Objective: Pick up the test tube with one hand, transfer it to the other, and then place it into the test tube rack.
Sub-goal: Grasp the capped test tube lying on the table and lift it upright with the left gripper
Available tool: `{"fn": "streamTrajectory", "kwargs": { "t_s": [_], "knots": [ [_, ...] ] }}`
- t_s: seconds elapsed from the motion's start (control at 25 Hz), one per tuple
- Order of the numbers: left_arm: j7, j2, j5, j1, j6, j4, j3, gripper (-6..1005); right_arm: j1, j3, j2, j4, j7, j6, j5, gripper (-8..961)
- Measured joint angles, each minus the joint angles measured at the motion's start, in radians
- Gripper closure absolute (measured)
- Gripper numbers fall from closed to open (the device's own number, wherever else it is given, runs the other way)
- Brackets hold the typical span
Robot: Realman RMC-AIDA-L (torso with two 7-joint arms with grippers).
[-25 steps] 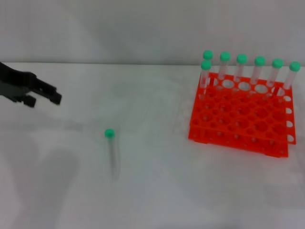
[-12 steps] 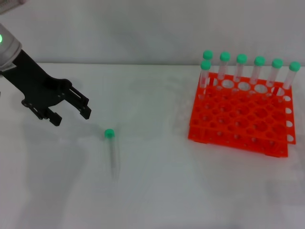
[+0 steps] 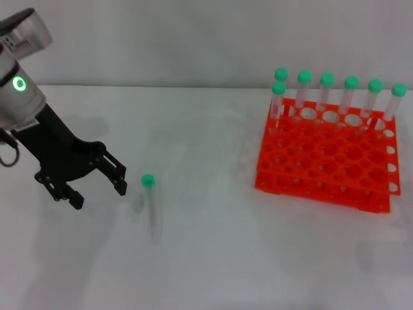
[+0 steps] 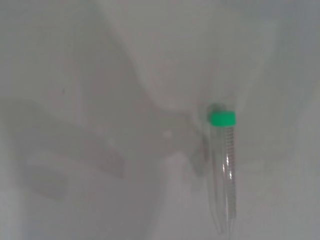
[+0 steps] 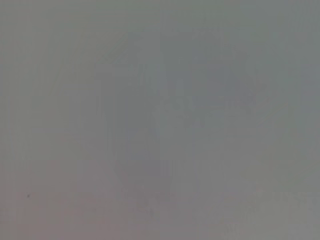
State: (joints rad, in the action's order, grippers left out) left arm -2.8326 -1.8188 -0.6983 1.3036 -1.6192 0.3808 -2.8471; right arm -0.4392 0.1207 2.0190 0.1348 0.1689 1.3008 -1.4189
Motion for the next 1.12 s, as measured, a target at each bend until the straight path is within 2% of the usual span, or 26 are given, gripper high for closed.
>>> {"fn": "streamTrajectory", "kwargs": {
  "t_s": [0.2, 0.44, 0.52, 0.76, 0.92, 1.12],
  "knots": [
    [-0.028, -0.009, -0.034, -0.003, 0.065, -0.052, 0.000, 155, -0.003, -0.002, 0.002, 0.006, 0.000, -0.004, 0.000, 80],
    [-0.040, -0.031, -0.055, -0.008, 0.180, -0.090, 0.000, 156, -0.013, -0.002, 0.004, 0.016, 0.001, -0.056, 0.000, 80],
    [-0.044, -0.036, -0.056, -0.004, 0.185, -0.110, 0.000, 156, -0.015, -0.001, 0.004, 0.017, 0.001, -0.065, 0.000, 81],
    [-0.049, -0.079, -0.064, 0.019, 0.182, -0.136, 0.000, 155, -0.026, -0.001, 0.006, 0.021, 0.001, -0.070, 0.000, 81],
    [-0.080, -0.107, -0.123, 0.048, 0.180, -0.152, 0.000, 155, -0.037, -0.001, 0.005, 0.022, 0.001, -0.073, 0.000, 81],
    [-0.099, -0.117, -0.144, 0.046, 0.189, -0.153, 0.000, 156, -0.041, -0.004, 0.006, 0.022, 0.001, -0.074, -0.003, 81]
  ]
}}
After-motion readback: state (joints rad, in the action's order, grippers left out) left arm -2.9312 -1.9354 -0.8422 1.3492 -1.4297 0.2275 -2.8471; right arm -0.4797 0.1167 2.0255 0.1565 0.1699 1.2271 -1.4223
